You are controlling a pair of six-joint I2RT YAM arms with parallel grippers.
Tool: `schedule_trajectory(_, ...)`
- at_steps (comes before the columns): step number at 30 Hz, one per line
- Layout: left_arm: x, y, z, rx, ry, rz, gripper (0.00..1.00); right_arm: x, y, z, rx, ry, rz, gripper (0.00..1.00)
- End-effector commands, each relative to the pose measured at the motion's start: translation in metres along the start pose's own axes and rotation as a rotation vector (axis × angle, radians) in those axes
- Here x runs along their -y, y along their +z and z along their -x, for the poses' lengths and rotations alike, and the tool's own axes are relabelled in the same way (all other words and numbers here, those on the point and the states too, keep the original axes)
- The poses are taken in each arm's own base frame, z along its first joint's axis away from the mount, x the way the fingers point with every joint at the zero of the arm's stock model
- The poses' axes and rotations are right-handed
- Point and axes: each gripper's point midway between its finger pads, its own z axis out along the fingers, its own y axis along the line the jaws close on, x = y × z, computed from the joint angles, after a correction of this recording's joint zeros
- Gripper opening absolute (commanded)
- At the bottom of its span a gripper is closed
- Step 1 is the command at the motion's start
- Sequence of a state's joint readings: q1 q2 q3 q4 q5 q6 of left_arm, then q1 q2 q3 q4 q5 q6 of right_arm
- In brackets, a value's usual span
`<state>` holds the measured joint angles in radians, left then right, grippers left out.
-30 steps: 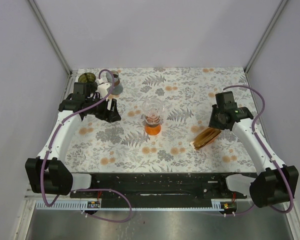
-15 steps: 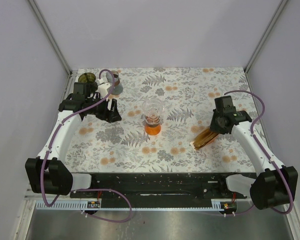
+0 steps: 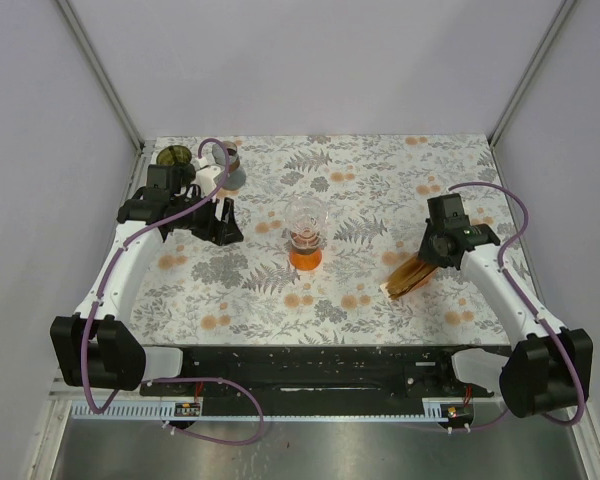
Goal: Place the coffee filter in the dripper
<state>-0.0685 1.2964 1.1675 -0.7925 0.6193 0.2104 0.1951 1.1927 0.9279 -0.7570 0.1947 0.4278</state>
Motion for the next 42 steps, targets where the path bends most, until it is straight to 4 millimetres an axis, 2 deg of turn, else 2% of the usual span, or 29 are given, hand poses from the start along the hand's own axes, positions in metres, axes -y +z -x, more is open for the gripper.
schedule_trajectory(1,0.006,-0.007,0.011,0.047,0.042,-0.019,0.76,0.002,0.006,0.01,0.047,0.017,-0.027,0.3)
schedule_trajectory(8,0.007,-0.008,0.011,0.049,0.043,-0.026,0.76,0.005,0.011,0.009,0.042,0.025,-0.05,0.23)
schedule_trajectory(14,0.008,-0.008,0.011,0.05,0.044,-0.03,0.76,0.005,0.011,0.011,0.053,0.04,-0.053,0.04)
schedule_trajectory(16,0.009,-0.008,0.011,0.05,0.044,-0.032,0.76,0.003,0.007,0.012,0.055,0.047,-0.035,0.0)
schedule_trajectory(27,0.008,-0.009,0.01,0.046,0.043,-0.03,0.76,-0.011,-0.029,0.019,0.064,0.075,0.067,0.0)
schedule_trajectory(35,0.01,-0.01,0.011,0.044,0.041,-0.036,0.76,-0.021,-0.046,0.015,0.024,0.06,0.137,0.0)
schedule_trajectory(42,0.009,-0.014,0.013,0.045,0.058,-0.026,0.76,-0.034,-0.079,0.018,0.023,0.041,0.235,0.0)
